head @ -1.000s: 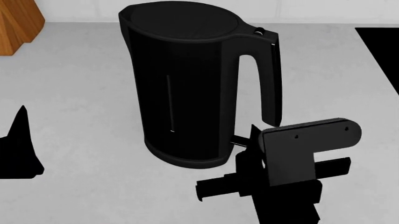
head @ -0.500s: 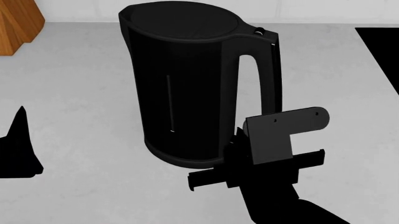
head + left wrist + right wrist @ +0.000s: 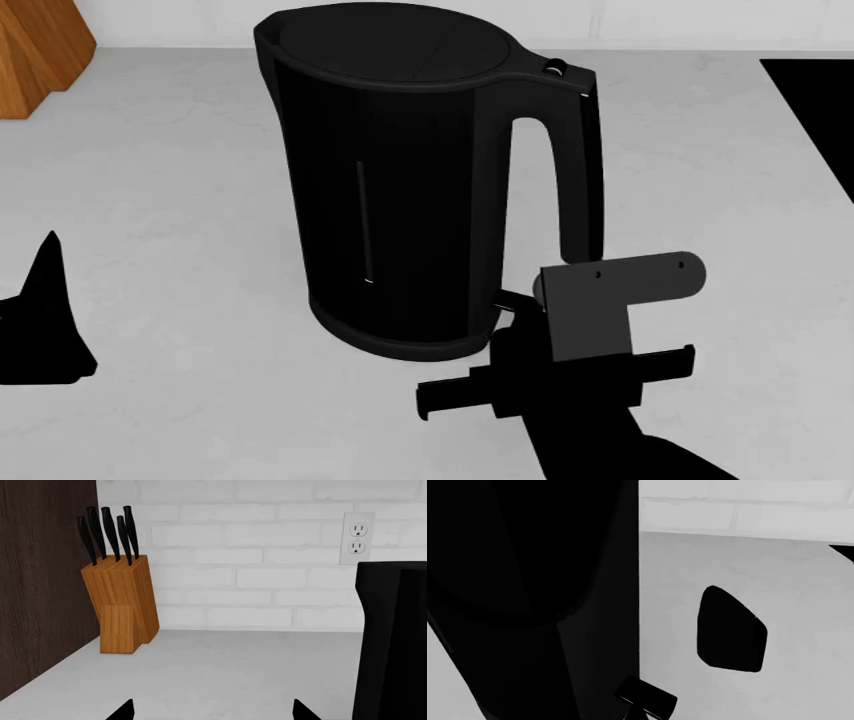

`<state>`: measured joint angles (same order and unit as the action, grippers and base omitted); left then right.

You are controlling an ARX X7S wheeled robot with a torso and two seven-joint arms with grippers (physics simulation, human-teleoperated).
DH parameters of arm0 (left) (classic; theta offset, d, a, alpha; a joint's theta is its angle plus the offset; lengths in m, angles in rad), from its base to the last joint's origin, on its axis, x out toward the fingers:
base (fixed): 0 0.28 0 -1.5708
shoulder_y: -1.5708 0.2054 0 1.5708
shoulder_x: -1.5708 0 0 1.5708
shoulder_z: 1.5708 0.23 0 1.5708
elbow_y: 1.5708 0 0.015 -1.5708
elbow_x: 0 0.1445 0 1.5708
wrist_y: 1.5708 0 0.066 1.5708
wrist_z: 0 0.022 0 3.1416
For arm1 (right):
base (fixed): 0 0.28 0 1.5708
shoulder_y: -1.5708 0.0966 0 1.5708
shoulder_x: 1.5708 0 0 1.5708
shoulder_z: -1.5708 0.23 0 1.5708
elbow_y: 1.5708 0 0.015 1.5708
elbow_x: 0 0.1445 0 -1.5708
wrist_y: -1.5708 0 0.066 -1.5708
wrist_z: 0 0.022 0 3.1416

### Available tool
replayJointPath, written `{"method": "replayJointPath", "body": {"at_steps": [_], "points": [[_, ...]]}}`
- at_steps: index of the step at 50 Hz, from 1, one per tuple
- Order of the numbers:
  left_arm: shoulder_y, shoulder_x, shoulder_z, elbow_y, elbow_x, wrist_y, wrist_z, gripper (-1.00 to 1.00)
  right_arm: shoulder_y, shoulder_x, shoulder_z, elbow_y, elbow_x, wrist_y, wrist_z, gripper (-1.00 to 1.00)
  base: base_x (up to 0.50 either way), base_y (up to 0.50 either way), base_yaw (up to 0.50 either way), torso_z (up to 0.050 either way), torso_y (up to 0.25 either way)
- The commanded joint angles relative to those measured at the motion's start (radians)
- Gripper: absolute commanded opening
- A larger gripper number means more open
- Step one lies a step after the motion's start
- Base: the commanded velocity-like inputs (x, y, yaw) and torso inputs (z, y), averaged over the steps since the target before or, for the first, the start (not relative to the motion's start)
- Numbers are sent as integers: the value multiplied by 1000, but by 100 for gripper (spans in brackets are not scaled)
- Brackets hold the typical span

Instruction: Press down the lever to turn on the electric kettle.

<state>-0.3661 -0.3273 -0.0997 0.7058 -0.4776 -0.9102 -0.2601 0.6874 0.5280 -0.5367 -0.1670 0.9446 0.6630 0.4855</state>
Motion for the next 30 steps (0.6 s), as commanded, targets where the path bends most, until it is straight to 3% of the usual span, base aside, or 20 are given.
{"method": "replayJointPath", "body": {"at_steps": [1, 30], "points": [[-2, -3, 4, -1, -3, 3, -3, 100, -5, -5, -2, 36, 10, -1, -20, -100, 0, 0, 0, 0, 0], [-4, -14, 11, -14, -9, 14, -10, 100, 39, -46, -17, 134, -50, -52, -48, -100, 0, 0, 0, 0, 0]]}}
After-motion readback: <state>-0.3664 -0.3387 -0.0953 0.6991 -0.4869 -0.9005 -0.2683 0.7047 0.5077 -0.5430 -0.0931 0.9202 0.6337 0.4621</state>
